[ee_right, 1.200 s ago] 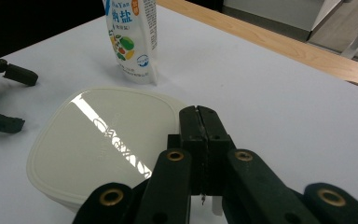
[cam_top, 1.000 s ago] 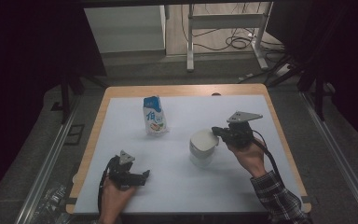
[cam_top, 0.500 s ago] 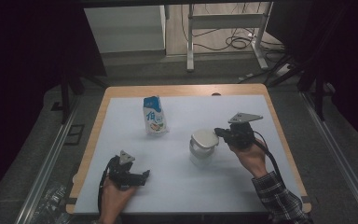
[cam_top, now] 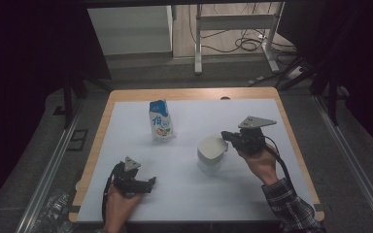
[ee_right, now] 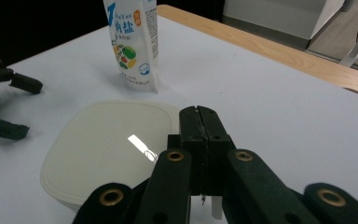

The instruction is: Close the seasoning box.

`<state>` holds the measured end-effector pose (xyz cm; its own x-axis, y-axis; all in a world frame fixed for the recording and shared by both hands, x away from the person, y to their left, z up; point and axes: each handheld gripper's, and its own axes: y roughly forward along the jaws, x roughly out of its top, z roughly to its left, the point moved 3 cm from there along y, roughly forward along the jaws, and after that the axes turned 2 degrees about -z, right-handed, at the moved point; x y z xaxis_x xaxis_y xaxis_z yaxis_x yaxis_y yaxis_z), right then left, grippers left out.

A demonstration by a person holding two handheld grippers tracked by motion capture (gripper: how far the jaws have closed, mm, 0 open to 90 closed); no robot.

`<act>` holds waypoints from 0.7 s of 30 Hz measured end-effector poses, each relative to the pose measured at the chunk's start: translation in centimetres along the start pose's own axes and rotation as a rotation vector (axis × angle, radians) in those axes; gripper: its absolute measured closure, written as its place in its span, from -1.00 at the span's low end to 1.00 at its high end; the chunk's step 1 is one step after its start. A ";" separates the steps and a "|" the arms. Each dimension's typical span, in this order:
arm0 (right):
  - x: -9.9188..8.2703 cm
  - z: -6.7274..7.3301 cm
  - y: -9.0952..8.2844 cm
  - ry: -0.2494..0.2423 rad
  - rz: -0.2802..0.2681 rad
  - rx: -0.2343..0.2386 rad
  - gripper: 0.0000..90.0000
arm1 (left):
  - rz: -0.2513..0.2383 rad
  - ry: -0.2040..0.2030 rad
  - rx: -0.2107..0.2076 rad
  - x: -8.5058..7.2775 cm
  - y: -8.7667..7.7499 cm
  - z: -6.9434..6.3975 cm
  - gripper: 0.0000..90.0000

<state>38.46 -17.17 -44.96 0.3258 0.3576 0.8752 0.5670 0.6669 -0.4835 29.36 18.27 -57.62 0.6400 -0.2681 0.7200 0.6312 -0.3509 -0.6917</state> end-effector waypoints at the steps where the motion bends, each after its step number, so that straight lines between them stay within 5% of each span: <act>1: -0.1 0.1 0.2 -0.005 0.006 0.001 0.98 | 0.000 0.000 0.000 0.0 0.0 0.0 -0.99; 21: -0.6 -0.4 0.5 -0.005 0.015 -0.038 0.99 | 0.000 0.001 0.000 0.0 0.0 0.0 -0.99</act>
<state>38.87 -17.36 -45.75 0.3306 0.3708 0.8679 0.5904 0.6362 -0.4967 29.36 18.27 -57.63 0.6400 -0.2688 0.7198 0.6310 -0.3507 -0.6920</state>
